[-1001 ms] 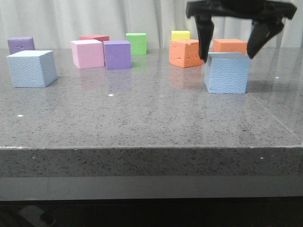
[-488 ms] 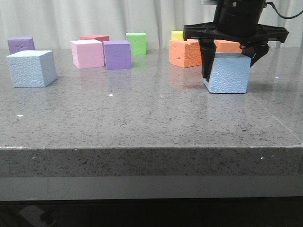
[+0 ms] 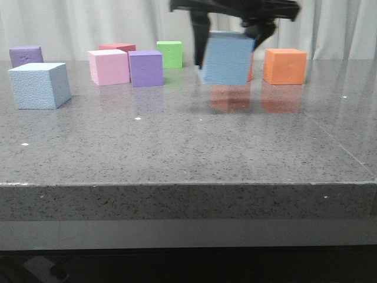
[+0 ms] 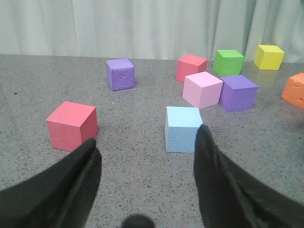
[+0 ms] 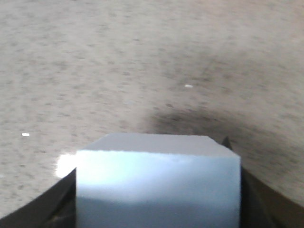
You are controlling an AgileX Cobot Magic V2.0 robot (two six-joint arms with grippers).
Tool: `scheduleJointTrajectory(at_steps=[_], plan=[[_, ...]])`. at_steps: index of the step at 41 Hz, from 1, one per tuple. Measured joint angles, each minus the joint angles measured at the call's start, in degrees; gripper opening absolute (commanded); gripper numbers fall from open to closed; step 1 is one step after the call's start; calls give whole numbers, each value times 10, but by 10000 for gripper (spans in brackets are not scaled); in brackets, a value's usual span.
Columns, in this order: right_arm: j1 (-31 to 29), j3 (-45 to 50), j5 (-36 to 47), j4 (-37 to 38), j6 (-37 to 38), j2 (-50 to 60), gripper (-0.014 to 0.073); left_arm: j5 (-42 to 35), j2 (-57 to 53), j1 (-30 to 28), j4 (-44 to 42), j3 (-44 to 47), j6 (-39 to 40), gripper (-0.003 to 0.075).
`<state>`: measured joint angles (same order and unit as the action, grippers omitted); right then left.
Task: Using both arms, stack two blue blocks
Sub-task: 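Carry the light blue cube toward the table center and set it down, then open the right gripper and lift it away from the cube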
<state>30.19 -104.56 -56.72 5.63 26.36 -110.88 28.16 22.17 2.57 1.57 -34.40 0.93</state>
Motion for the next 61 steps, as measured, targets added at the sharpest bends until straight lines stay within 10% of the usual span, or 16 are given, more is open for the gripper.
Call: scheduleJointTrajectory(at_steps=[14, 35, 61], plan=[[25, -116, -38, 14, 12, -113, 668, 0, 0, 0, 0, 0, 0, 417], [19, -142, -107, -20, -123, -15, 664, 0, 0, 0, 0, 0, 0, 417], [-74, 326, 31, -170, -372, 419, 664, 0, 0, 0, 0, 0, 0, 417]])
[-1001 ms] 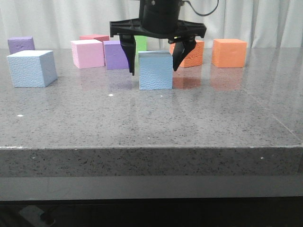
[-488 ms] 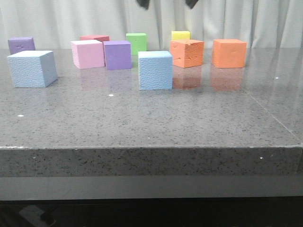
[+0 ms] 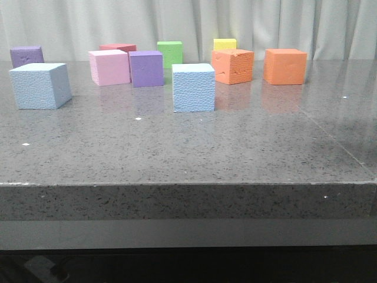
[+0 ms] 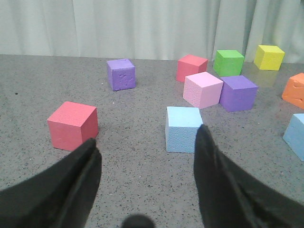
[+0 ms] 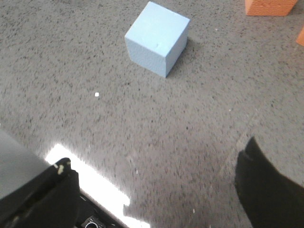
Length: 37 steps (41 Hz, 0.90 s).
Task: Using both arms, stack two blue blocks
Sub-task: 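Open the right gripper and lift it away from the cube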
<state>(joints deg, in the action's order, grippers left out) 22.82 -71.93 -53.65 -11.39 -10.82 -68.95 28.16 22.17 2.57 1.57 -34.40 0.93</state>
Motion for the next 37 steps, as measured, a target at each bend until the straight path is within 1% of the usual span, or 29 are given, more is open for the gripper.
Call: scheduleJointTrajectory(at_steps=[9, 17, 22, 30, 33, 37], plan=[[0, 121, 29, 0, -11, 138, 664, 0, 0, 0, 0, 0, 0, 417], [0, 208, 54, 0, -11, 223, 664, 0, 0, 0, 0, 0, 0, 417], [0, 242, 63, 0, -11, 260, 664, 0, 0, 0, 0, 0, 0, 417], [0, 250, 65, 0, -11, 273, 664, -20, 1, 0, 0, 0, 0, 420], [0, 250, 65, 0, -11, 273, 664, -25, 8, 0, 0, 0, 0, 452], [0, 250, 65, 0, -11, 273, 664, -12, 39, 0, 0, -21, -9, 544]])
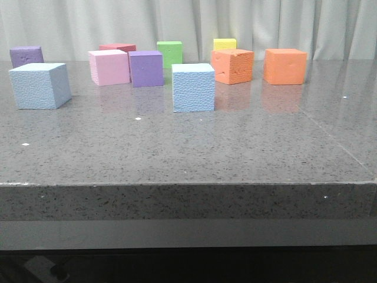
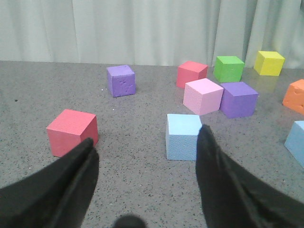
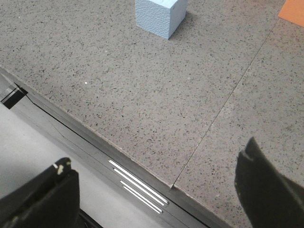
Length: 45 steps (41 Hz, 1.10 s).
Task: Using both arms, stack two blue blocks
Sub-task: 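Open the right gripper and lift it away from the cube, then lower the left gripper onto the other light blue cube and grasp it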
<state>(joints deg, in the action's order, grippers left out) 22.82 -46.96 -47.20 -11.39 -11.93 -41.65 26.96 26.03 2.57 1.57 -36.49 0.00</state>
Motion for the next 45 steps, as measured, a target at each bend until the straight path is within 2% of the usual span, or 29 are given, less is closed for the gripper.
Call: scheduleJointTrajectory(at_steps=[4, 12, 17, 34, 45], plan=[[0, 0, -1, 0, 0, 0, 664, 27, 45, 15, -8, -41, -4, 602], [0, 0, -1, 0, 0, 0, 664, 83, 174, 92, -53, -142, -8, 602], [0, 0, -1, 0, 0, 0, 664, 105, 270, 116, -68, -213, -9, 603], [0, 0, -1, 0, 0, 0, 664, 218, 625, 116, -74, -479, 17, 602], [0, 0, -1, 0, 0, 0, 664, 268, 766, 111, -74, -577, 41, 602]])
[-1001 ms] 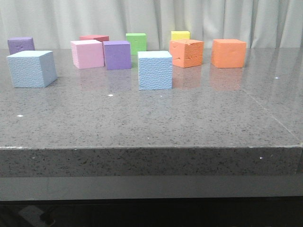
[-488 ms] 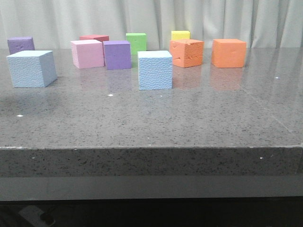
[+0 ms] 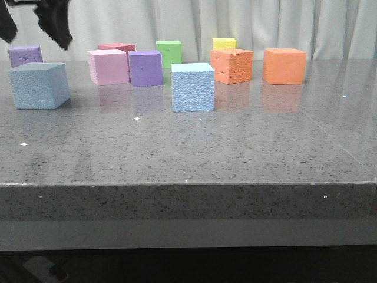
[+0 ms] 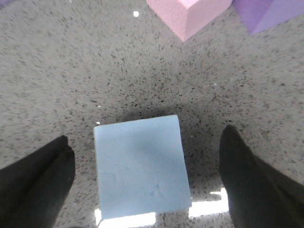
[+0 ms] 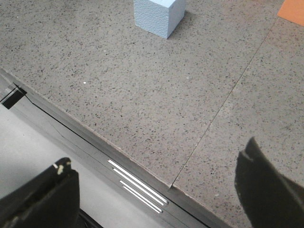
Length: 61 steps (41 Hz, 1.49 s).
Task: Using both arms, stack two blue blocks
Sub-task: 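Lower the left gripper onto the other light blue cube and grasp it, then lift the light blue cube and carry it above the placed blue cube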
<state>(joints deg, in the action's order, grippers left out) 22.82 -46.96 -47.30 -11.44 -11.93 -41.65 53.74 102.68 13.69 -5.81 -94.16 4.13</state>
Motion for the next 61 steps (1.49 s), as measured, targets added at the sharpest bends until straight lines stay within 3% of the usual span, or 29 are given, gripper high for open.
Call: scheduleJointTrajectory(at_steps=[20, 32, 36, 48, 61], plan=[[0, 0, 0, 0, 0, 0, 664, 14, 58, -16, 12, -11, 33, 593], [0, 0, 0, 0, 0, 0, 664, 22, 71, -16, 28, -12, 24, 400], [0, 0, 0, 0, 0, 0, 664, 23, 70, -14, 28, -12, 0, 372], [0, 0, 0, 0, 0, 0, 664, 66, 65, 34, 58, -90, -163, 367], [0, 0, 0, 0, 0, 0, 664, 99, 62, 116, 188, -193, -462, 367]])
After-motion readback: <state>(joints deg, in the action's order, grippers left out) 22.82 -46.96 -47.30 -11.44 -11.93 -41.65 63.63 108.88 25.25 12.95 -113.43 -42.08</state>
